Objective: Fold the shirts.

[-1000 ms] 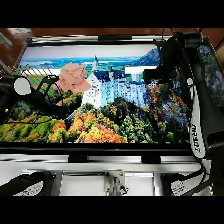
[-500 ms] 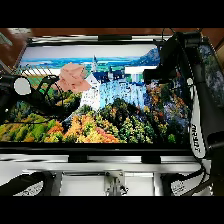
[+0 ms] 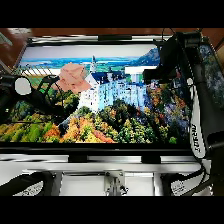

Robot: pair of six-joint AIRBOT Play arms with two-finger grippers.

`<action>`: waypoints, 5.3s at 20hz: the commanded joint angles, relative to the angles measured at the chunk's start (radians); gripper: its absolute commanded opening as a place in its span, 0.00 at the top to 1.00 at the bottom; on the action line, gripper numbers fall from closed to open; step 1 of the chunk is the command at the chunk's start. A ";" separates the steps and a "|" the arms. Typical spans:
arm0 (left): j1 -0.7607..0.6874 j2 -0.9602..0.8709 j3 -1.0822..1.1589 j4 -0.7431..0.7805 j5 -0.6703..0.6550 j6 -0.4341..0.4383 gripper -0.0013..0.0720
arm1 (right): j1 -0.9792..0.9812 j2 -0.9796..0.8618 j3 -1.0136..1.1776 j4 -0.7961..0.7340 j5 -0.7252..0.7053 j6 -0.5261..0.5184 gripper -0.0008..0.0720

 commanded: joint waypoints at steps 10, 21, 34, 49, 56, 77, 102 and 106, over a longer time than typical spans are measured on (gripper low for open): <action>0.006 -0.137 0.031 0.032 0.324 -0.137 0.50 | 0.001 -0.002 0.000 -0.037 0.127 -0.039 0.08; 0.137 -0.733 0.674 0.098 0.531 -0.173 0.13 | 0.002 -0.002 0.000 0.090 0.178 -0.067 0.08; 0.131 -0.802 0.713 -0.070 0.564 -0.163 0.94 | 0.002 0.001 0.001 0.103 0.196 -0.085 0.08; -0.425 -0.134 0.652 -0.071 0.246 -0.072 0.94 | 0.001 0.678 0.042 -0.129 0.201 -0.023 0.08; -0.678 -0.305 0.397 -0.071 0.401 -0.281 0.00 | 0.001 0.751 0.021 -0.311 -0.031 -0.027 0.08; -0.212 -0.275 -0.116 -0.262 0.555 -0.190 0.00 | -0.022 0.545 -0.959 0.368 0.253 -0.212 0.08; -0.176 -0.201 -0.029 -0.188 0.766 -0.074 0.94 | 0.043 0.505 -0.788 0.327 0.382 -0.285 0.90; -0.105 0.052 0.196 0.108 0.653 -0.078 0.94 | 0.042 0.744 -0.544 -0.008 0.453 -0.255 0.90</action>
